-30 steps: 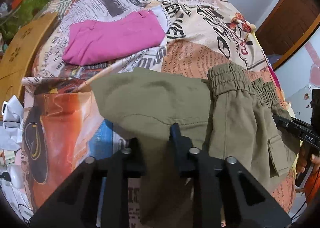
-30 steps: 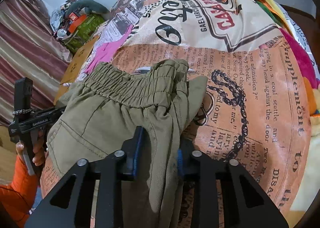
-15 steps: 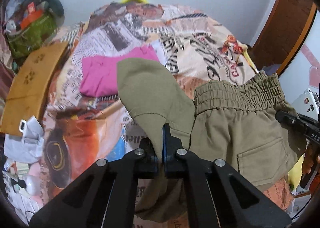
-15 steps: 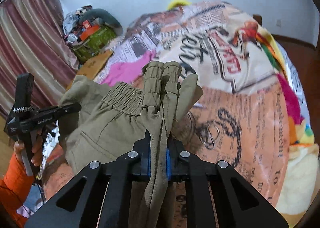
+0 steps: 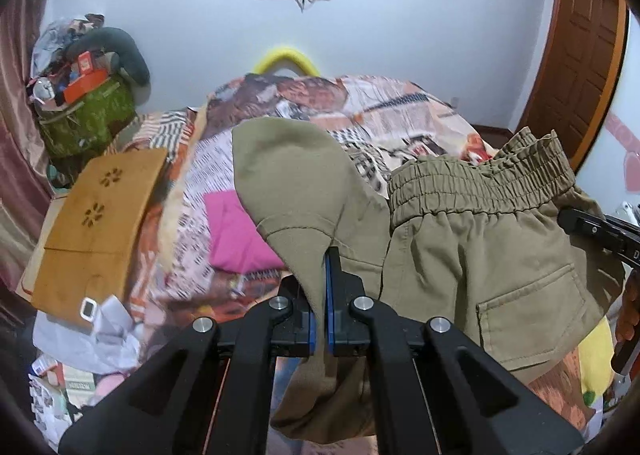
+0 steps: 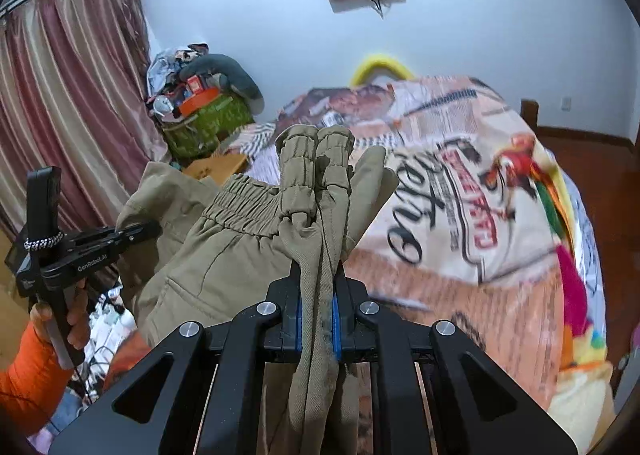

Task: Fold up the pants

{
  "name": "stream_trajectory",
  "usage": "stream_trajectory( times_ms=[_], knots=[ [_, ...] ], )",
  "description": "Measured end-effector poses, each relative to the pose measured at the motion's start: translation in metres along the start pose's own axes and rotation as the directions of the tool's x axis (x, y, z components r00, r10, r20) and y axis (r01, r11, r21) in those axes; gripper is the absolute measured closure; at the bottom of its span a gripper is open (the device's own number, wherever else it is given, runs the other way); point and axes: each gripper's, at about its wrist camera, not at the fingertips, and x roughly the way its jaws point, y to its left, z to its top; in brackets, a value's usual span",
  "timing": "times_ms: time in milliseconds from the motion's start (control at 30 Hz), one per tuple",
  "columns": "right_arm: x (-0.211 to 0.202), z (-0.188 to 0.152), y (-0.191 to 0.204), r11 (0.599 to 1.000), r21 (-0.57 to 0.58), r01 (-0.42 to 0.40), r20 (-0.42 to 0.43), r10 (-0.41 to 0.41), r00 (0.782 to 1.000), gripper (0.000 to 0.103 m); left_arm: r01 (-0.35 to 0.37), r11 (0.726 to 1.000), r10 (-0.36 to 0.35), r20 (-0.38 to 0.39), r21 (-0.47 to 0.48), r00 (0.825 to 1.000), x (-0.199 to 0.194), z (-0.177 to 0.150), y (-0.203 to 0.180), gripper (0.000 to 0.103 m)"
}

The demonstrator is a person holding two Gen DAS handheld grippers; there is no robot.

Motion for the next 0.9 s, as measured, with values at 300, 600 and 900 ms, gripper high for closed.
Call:
stream_trajectory(
  times_ms=[300, 600, 900],
  knots=[
    [0.042, 0.032, 0.022, 0.999, -0.049, -0.003, 0.013, 0.004, 1.000, 0.094, -0.072, 0.997, 0.073, 0.037, -0.022, 0.997, 0.021, 0.026, 0.039, 0.100],
    [0.107, 0.059, 0.036, 0.996, -0.083, -0.022, 0.005, 0.022, 1.000, 0.094, -0.128, 0.988, 0.130, 0.011, -0.086, 0.991, 0.072, 0.042, 0.091, 0.100],
    [0.181, 0.071, 0.035, 0.995, -0.089, -0.038, -0.027, 0.036, 0.999, 0.094, -0.191, 0.975, 0.187, -0.044, -0.117, 0.981, 0.141, 0.056, 0.133, 0.100]
  ],
)
